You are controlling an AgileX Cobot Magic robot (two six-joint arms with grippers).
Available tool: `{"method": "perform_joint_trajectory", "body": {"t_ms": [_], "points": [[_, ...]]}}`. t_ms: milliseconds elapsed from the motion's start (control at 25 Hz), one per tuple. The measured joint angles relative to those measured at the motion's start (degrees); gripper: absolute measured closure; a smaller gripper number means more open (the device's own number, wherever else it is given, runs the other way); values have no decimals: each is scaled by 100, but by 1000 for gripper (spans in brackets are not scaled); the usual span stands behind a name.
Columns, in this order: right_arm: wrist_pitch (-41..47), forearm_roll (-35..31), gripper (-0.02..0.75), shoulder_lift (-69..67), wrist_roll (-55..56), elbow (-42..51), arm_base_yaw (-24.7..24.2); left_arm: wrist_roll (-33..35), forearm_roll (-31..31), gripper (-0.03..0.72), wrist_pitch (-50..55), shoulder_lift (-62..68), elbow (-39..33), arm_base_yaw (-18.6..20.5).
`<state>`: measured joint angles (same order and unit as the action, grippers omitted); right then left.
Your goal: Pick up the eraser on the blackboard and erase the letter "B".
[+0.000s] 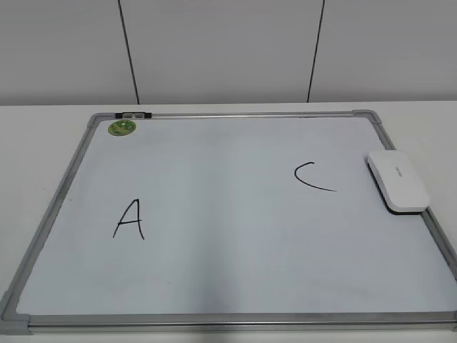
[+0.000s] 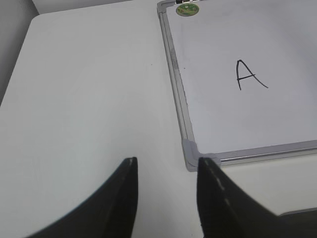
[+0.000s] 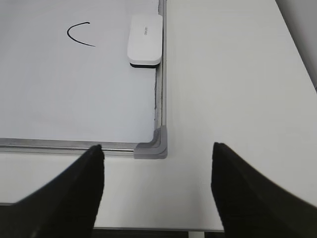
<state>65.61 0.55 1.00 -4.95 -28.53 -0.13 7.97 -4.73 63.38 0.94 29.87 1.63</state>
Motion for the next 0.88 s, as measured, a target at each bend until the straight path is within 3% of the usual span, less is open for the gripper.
{"method": "perform_joint_trajectory", "body": {"t_ms": [880], "points": [[0,0,237,0,0,0,0,0,0,416,0,0,0,0]]}}
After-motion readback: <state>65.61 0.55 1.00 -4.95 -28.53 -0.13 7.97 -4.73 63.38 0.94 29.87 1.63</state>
